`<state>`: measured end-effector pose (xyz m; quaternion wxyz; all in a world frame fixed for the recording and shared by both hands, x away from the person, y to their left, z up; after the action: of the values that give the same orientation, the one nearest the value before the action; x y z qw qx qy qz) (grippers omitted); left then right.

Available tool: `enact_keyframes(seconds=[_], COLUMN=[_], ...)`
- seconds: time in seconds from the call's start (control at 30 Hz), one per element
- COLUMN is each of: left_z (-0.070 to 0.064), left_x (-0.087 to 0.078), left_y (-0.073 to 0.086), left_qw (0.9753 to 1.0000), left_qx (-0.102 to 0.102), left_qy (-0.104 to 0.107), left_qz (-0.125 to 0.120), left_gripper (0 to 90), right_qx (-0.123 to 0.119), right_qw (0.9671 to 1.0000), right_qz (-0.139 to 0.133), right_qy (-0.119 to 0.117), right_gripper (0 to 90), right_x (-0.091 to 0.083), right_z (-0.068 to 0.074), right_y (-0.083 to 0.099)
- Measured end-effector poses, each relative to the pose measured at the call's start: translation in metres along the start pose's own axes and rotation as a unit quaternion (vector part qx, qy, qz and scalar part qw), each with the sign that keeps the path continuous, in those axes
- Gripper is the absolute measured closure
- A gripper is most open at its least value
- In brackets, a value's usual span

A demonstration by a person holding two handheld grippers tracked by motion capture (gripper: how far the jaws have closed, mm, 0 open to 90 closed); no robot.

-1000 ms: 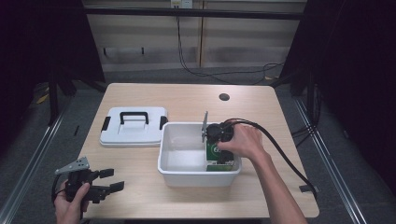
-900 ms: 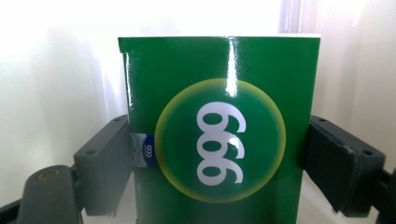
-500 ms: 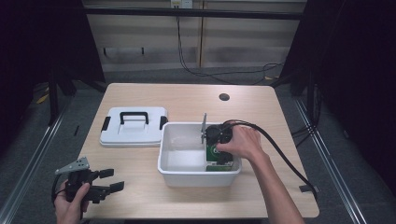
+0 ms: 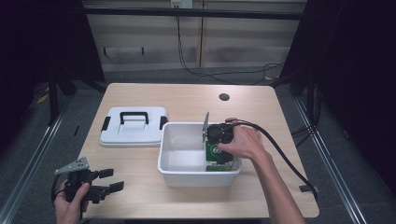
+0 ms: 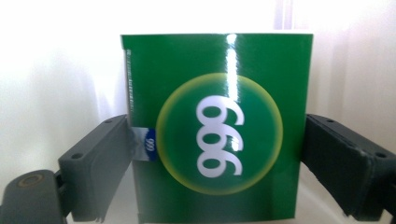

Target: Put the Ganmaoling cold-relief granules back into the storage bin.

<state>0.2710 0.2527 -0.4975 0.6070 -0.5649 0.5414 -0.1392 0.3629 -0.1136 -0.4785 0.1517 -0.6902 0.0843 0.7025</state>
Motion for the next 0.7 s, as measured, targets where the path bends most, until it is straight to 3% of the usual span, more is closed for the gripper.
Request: enact_keyframes(seconds=[0.13,0.27,0.33,0.37,0.47,0.53,0.7], left_z=[0.0,0.0,0.0,0.0,0.0,0.0,0.001], left_x=[0.0,0.0,0.0,0.0,0.0,0.0,0.0], left_y=[0.0,0.0,0.0,0.0,0.0,0.0,0.0], left_qw=[1.0,1.0,1.0,1.0,1.0,1.0,1.0], left_qx=[0.001,0.001,0.001,0.001,0.0,0.0,0.0], left_qy=[0.0,0.0,0.0,0.0,-0.001,-0.001,-0.003], left_qz=[0.001,0.0,0.0,0.0,0.0,0.0,0.001], left_gripper=[16.5,16.5,16.5,16.5,16.5,16.5,16.5], right_qx=[-0.006,0.007,0.0,0.011,0.006,0.014,0.01], right_qw=[0.9998,0.9982,0.9979,0.9977,0.9948,0.9949,0.9907], right_qz=[-0.021,-0.058,-0.063,-0.066,-0.1,-0.099,-0.135], right_qy=[-0.003,-0.015,-0.018,-0.014,-0.016,-0.015,-0.017], right_gripper=[9.5,9.0,9.0,9.0,9.0,9.0,9.0], right_x=[-0.002,-0.009,-0.01,-0.012,-0.018,-0.019,-0.026], right_z=[0.001,0.001,0.001,0.001,-0.001,0.0,0.0], right_y=[0.001,0.002,0.002,0.003,0.004,0.006,0.01])
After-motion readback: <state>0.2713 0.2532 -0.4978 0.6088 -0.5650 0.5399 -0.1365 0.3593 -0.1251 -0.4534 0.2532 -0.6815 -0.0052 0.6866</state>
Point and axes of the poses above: each handheld gripper's, and its own axes: x roughly forward along the jaws, y roughly out of its underside, z roughly to its left, the point moved 7 cm from there along x, roughly forward along the jaws, and after that the axes turned 12 degrees about x, right-handed, at the moved point
